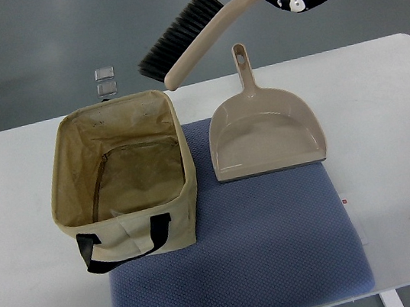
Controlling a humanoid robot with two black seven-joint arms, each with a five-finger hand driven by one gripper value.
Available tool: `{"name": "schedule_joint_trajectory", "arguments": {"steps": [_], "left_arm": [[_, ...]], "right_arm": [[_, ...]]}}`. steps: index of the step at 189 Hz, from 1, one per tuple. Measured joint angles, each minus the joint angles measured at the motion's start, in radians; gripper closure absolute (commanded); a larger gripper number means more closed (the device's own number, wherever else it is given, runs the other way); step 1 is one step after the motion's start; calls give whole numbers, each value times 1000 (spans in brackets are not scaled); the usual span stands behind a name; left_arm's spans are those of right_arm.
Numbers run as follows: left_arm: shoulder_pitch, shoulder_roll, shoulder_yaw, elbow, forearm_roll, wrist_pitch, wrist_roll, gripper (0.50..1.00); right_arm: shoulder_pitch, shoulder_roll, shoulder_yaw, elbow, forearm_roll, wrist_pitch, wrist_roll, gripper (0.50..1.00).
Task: Put pink broom in yellow bag with right hand
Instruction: 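Lower the brush bristles-first into the beige fabric bag with the right hand, then open the right hand and withdraw it up away from the bag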
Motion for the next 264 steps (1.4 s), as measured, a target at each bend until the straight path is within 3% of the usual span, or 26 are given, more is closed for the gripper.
{"name": "schedule_joint_trajectory", "arguments": {"steps": [41, 85, 130, 169, 179, 188, 193, 210, 224, 234, 264], "left_arm": [[0, 0, 0, 0, 0, 0, 0, 500], [0, 0, 0, 0, 0, 0, 0, 500], [0, 0, 0, 0, 0, 0, 0, 500], [0, 0, 0, 0, 0, 0, 0, 500], [0, 0, 0, 0, 0, 0, 0, 500], [0, 0, 0, 0, 0, 0, 0, 500], [0, 0, 0, 0, 0, 0, 0, 500], [0, 0, 0, 0, 0, 0, 0, 500], [0, 0, 0, 0, 0, 0, 0, 500], [0, 0, 0, 0, 0, 0, 0, 500], [0, 0, 0, 0, 0, 0, 0, 500]], "right_arm": [[58, 143, -10, -21, -41, 25, -3, 1000], [72, 342, -24, -129, -127, 29, -4, 1000], [61, 541, -120, -300, -154, -47, -84, 971], [59, 603, -199, -382, -154, -108, -100, 959], [58, 606, -210, -390, -154, -118, -100, 899], [55, 608, -216, -394, -154, -127, -100, 787], [53, 608, -218, -396, -154, -134, -100, 756], [46, 608, -221, -399, -152, -165, -100, 738], [40, 608, -221, -399, -150, -179, -101, 632], [33, 608, -219, -399, -145, -183, -101, 605], [30, 602, -204, -399, -135, -189, -101, 587]]}}
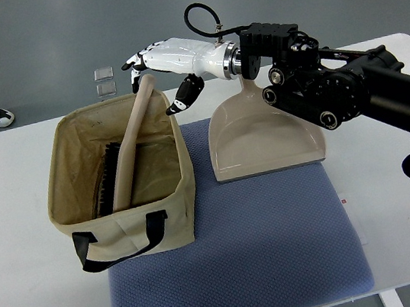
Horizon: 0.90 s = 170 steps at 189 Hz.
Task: Put pink broom in yellow bag with right hand
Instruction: 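Open the right hand and withdraw it up away from the bag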
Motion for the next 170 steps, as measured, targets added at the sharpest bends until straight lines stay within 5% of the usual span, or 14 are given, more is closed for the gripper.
{"name": "schedule_joint_trajectory", "arguments": {"steps": [57, 170], "left_arm": [[0, 0, 0, 0, 0, 0, 0, 500], [0, 0, 0, 0, 0, 0, 0, 500]], "right_arm": [[-29, -24, 80, 0, 139, -9, 8, 587], [-412, -47, 557, -19, 1058, -119, 40, 587]]}}
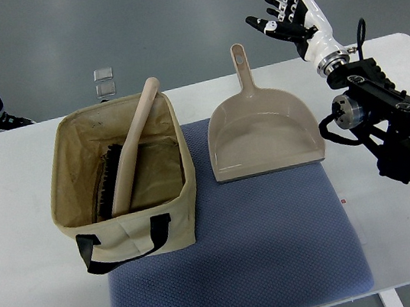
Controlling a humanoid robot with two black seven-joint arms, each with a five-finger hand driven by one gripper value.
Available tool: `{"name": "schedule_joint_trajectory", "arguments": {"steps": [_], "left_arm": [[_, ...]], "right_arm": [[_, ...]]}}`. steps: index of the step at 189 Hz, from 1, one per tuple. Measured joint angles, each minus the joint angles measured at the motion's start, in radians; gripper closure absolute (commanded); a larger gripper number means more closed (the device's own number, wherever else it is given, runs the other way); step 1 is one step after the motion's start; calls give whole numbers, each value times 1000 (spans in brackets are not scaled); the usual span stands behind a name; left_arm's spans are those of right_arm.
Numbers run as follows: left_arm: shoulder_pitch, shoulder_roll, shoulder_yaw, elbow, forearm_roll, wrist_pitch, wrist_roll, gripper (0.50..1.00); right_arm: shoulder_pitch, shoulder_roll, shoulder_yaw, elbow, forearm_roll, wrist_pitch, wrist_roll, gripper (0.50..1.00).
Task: Put pink broom in yellow bag with right hand
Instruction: 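Open the right hand and withdraw it up away from the bag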
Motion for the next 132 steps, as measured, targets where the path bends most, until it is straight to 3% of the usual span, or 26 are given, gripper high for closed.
{"name": "schedule_joint_trajectory", "arguments": {"steps": [42, 132], "left_arm": [[0, 0, 0, 0, 0, 0, 0, 500], [0, 0, 0, 0, 0, 0, 0, 500]], "right_arm": [[-60, 2, 4, 0, 206, 44, 53, 570], [-73, 3, 5, -1, 226, 55, 57, 570]]}}
